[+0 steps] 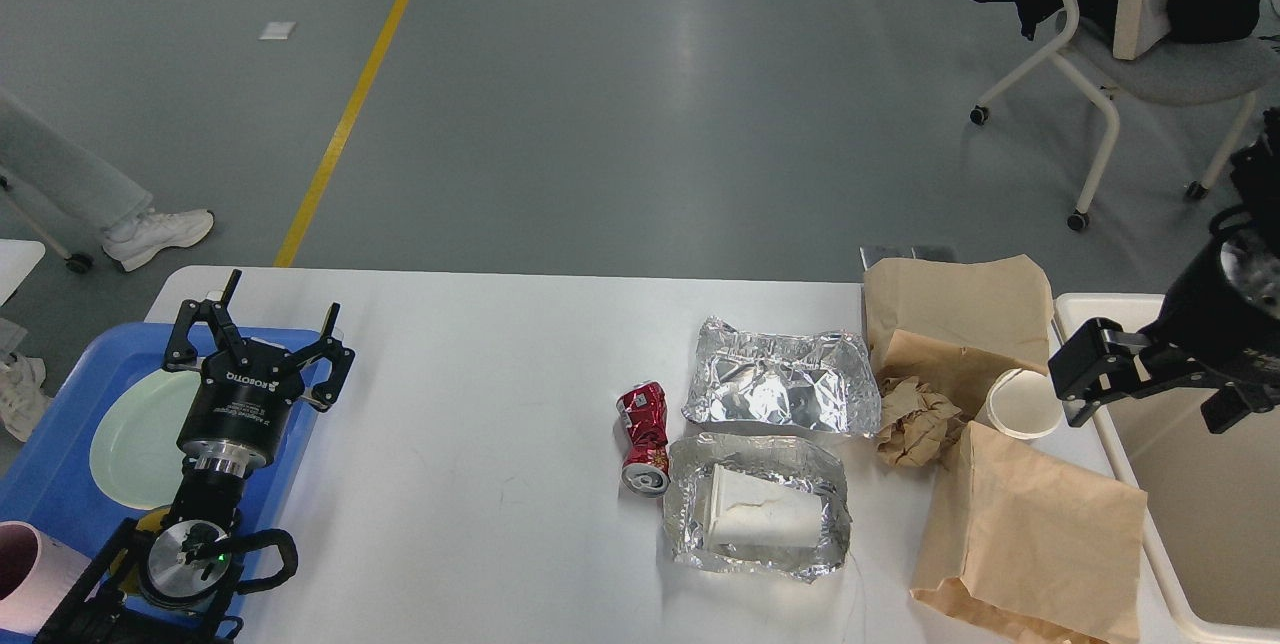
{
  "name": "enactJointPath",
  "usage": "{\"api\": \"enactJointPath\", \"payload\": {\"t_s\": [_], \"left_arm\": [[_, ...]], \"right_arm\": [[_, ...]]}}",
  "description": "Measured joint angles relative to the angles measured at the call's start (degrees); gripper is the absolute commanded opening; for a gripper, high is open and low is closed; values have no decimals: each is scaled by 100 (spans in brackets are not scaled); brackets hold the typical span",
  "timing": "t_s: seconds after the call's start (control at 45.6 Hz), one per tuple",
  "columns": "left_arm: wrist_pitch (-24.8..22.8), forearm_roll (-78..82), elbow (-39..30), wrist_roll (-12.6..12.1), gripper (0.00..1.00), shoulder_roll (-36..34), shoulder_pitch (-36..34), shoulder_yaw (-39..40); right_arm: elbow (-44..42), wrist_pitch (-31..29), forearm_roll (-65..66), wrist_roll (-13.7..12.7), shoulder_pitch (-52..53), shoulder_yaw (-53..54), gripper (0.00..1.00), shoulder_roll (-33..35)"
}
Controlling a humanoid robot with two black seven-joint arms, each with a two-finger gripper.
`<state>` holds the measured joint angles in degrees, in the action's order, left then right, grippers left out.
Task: Tidy desktop
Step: 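Lower the right gripper toward the brown paper bag edge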
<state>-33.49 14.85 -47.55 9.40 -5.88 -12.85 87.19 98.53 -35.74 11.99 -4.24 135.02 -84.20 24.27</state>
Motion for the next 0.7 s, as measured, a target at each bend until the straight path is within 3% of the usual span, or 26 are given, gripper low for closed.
{"api": "enactJointPath", "payload": {"t_s": [0.285,0.438,0.701], "left_arm": [[0,0,0,0,96,1,0,0],[0,0,0,0,96,0,0,0],[0,0,0,0,96,2,2,0]], "right_arm": [[-603,1005,89,18,-1910,69,95,270],[-1291,1141,103,203,-2975,583,94,792],[-2550,1188,108,286,-4545,1036,95,868]]}}
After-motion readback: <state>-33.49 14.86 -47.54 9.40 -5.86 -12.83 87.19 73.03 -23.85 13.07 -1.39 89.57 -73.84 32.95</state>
